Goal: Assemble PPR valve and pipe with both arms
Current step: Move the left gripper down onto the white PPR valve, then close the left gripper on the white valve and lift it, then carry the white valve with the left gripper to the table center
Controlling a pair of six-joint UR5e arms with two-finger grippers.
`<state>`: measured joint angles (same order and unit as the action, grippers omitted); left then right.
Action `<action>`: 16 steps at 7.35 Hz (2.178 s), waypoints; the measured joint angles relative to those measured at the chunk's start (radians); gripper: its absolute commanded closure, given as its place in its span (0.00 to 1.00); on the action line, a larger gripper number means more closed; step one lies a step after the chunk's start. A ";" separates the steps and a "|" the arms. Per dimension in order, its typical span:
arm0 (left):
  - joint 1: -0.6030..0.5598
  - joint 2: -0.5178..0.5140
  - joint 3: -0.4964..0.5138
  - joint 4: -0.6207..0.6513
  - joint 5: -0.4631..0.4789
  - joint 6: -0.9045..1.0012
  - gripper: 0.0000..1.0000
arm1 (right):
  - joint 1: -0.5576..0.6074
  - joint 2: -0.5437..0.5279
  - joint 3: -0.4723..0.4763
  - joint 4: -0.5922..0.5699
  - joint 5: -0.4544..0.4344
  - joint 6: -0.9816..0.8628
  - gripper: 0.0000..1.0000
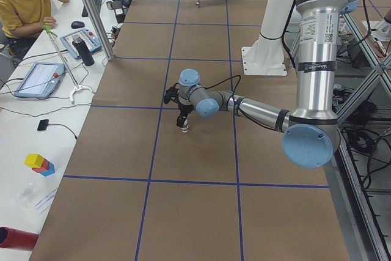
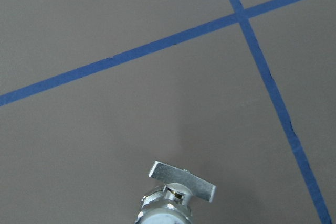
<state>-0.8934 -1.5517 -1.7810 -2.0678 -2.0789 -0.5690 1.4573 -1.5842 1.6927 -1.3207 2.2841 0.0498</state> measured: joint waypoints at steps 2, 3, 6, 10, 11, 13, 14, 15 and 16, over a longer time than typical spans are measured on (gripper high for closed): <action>0.001 0.000 0.010 0.000 0.009 0.002 0.20 | 0.000 0.000 0.001 0.000 0.000 0.000 0.00; 0.001 -0.001 0.012 0.000 0.011 0.002 0.21 | 0.000 0.000 0.001 0.000 0.000 -0.001 0.00; 0.002 -0.011 0.028 0.000 0.015 0.001 0.20 | 0.000 0.000 0.001 0.000 0.000 -0.001 0.00; 0.002 -0.016 0.033 -0.001 0.016 0.003 1.00 | 0.000 0.001 0.000 0.000 0.000 0.000 0.00; 0.002 -0.014 0.029 -0.001 0.016 0.003 1.00 | 0.000 0.002 0.000 0.000 -0.001 0.000 0.00; 0.000 -0.016 0.014 0.001 0.014 0.003 1.00 | 0.000 0.003 0.001 0.000 -0.001 0.001 0.00; 0.000 -0.032 0.007 0.011 0.011 -0.001 1.00 | 0.000 0.003 0.002 0.000 0.000 0.001 0.00; 0.000 -0.071 0.003 0.041 0.010 -0.008 1.00 | 0.000 0.003 0.002 0.000 0.000 0.001 0.00; 0.001 -0.128 0.001 0.100 0.010 -0.013 1.00 | 0.000 0.003 0.002 0.000 0.000 0.001 0.00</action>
<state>-0.8925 -1.6798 -1.7805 -1.9677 -2.0694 -0.5818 1.4573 -1.5815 1.6949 -1.3207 2.2840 0.0506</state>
